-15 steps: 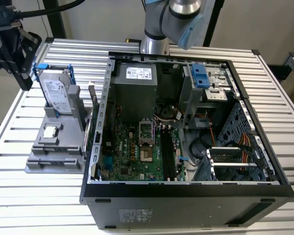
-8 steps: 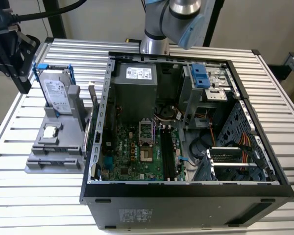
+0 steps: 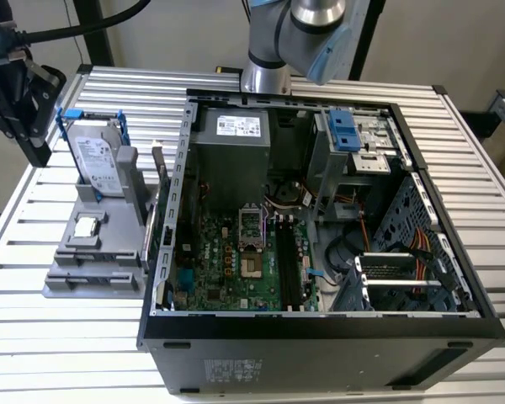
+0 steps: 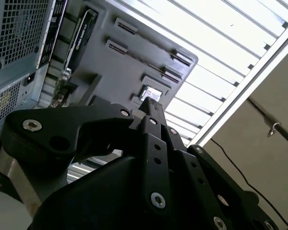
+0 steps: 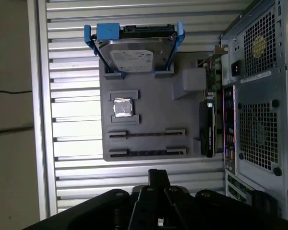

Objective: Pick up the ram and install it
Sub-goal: 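Pick up the ram and move it above insertion slot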

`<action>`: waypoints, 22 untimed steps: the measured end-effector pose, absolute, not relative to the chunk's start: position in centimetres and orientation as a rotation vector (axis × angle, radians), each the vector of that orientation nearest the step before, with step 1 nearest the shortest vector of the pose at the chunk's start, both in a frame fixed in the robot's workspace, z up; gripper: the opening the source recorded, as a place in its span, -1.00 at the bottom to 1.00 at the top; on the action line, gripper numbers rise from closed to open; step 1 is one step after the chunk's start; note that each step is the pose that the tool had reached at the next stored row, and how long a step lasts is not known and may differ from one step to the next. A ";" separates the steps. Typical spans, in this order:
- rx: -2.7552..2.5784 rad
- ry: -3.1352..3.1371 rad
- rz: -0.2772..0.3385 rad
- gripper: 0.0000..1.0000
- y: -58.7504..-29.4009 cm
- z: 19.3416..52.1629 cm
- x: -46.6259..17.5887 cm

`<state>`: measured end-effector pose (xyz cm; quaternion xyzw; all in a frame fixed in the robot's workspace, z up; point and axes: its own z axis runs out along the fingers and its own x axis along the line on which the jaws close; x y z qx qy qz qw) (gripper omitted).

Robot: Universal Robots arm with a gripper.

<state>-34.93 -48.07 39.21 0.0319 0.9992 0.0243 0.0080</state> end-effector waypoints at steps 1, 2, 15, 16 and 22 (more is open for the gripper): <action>0.098 3.123 0.076 -1.00 -48.1 39.2 -34.9; 0.096 3.123 0.076 -1.00 -48.1 39.2 -34.9; 0.092 3.124 0.076 -1.00 -48.1 39.2 -34.9; 0.088 3.124 0.076 -1.00 -48.1 39.2 -34.9; 0.045 3.125 0.076 -1.00 -48.1 39.2 -34.9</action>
